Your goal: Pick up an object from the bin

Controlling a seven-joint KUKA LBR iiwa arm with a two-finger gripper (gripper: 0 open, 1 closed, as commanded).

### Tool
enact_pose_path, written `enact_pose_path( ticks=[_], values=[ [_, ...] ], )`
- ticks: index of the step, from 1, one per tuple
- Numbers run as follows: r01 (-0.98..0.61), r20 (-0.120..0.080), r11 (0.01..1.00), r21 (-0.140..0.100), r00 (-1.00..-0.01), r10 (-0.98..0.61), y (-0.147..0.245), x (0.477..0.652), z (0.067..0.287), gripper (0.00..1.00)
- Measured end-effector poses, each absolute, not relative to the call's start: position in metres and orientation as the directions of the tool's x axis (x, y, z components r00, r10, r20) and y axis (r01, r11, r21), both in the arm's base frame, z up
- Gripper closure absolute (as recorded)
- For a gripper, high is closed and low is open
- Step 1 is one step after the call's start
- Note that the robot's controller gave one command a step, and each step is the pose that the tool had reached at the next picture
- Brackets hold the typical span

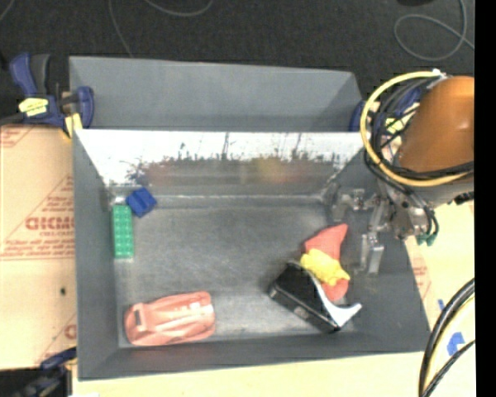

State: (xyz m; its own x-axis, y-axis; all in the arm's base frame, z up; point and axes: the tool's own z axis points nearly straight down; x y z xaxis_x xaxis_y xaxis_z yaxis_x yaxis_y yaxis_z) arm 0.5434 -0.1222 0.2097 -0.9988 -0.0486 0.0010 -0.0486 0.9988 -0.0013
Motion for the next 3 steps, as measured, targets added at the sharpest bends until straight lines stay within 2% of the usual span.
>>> enact_pose_path(
  ticks=[1,2,3],
  values=[
    [-0.012,-0.014,1.000,-0.004,-1.000,-0.012,-0.108,0.553,0.194,0.00],
    [0.018,-0.001,1.000,-0.001,-1.000,0.018,-0.094,0.562,0.154,0.00],
    [-0.070,-0.008,0.998,-0.004,-0.998,-0.070,-0.101,0.560,0.137,0.00]
  ],
)
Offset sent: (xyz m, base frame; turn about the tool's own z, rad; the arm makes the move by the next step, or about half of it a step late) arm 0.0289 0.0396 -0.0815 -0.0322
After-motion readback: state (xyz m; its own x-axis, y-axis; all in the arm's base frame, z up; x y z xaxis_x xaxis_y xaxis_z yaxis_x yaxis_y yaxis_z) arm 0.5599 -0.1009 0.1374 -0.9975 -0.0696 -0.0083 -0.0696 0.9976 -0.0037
